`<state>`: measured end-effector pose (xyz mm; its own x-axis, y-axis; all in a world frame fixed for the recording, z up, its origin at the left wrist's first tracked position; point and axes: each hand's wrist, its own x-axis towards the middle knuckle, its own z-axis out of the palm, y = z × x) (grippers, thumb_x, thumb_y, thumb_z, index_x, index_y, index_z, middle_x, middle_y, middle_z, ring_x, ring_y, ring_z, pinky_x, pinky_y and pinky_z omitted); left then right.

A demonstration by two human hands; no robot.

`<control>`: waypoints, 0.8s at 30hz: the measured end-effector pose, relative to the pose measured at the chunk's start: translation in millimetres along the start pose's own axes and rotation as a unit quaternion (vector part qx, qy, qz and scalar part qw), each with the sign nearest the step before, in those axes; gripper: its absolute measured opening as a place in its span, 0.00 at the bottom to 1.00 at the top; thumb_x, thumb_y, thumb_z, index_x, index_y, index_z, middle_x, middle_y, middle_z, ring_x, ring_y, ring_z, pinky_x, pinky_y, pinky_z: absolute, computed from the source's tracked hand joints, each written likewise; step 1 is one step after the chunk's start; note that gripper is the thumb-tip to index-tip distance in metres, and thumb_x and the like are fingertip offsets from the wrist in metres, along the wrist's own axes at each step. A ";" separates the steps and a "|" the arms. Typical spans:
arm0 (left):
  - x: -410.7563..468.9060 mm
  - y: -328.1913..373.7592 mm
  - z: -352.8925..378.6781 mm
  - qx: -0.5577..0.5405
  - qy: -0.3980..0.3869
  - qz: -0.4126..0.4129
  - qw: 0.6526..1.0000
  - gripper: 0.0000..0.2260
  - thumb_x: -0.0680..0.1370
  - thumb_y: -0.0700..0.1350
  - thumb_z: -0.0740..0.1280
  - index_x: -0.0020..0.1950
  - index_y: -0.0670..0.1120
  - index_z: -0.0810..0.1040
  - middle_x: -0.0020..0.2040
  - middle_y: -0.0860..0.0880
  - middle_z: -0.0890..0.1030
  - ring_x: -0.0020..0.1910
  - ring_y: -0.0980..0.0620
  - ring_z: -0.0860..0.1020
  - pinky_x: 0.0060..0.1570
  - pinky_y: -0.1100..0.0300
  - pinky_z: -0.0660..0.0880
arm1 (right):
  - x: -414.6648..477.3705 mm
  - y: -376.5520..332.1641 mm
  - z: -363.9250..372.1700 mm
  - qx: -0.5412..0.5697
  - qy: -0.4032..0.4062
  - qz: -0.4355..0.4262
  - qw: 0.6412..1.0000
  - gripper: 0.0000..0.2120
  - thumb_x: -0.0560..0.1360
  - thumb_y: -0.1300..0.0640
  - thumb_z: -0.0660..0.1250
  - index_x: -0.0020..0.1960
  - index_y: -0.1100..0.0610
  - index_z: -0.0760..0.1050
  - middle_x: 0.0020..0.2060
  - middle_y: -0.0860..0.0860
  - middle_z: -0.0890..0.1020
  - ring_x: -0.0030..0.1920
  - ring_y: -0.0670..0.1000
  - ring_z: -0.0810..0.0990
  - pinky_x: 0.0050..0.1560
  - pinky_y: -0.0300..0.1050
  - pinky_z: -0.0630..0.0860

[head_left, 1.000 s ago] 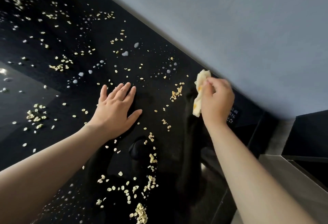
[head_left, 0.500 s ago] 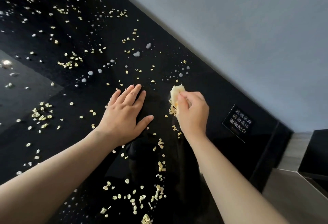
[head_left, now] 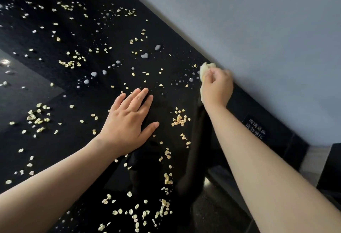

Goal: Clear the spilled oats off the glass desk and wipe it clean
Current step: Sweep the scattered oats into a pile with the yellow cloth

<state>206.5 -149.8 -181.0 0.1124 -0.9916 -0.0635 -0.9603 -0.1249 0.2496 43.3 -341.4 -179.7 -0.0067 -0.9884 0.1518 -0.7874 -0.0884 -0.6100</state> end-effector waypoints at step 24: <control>-19.6 -20.1 -24.5 -0.055 -0.062 0.077 0.994 0.38 0.75 0.68 0.45 0.78 0.46 0.57 0.79 0.51 0.52 0.78 0.55 0.44 0.76 0.55 0.40 | -139.2 -10.4 -31.8 0.098 -0.124 -0.070 0.985 0.07 0.77 0.60 0.65 0.49 0.57 0.82 0.45 0.45 0.78 0.45 0.42 0.77 0.45 0.30 0.70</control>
<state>229.9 -128.7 -161.1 -0.0731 -0.9883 -0.1337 -0.9291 0.0188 0.3693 32.8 -199.0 -169.8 0.2622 -0.9628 0.0655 -0.6358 -0.2234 -0.7388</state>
